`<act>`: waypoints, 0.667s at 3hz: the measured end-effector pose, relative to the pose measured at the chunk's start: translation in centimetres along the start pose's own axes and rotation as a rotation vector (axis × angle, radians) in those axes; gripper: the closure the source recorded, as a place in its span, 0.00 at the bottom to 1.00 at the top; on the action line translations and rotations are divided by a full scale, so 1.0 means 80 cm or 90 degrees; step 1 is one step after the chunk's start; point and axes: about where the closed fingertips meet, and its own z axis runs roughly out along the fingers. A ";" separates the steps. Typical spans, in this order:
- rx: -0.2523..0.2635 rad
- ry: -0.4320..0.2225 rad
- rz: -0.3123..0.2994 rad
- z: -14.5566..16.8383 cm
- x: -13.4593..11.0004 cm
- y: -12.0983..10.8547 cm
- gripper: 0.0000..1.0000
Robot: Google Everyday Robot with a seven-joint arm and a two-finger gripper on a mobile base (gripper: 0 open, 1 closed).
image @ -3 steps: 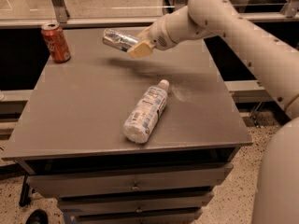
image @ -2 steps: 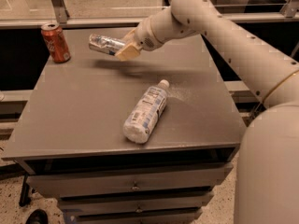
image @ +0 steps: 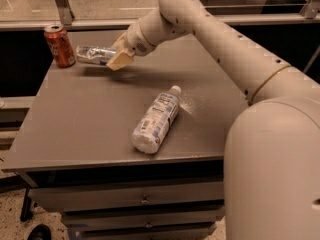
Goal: Move redbull can near coke can
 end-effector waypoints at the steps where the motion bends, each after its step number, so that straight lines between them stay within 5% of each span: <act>1: -0.029 0.003 -0.026 0.023 -0.013 0.008 1.00; 2: -0.054 0.004 -0.049 0.042 -0.025 0.015 1.00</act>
Offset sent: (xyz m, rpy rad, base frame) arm -0.0101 0.0542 -0.0067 -0.0479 -0.0152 0.1593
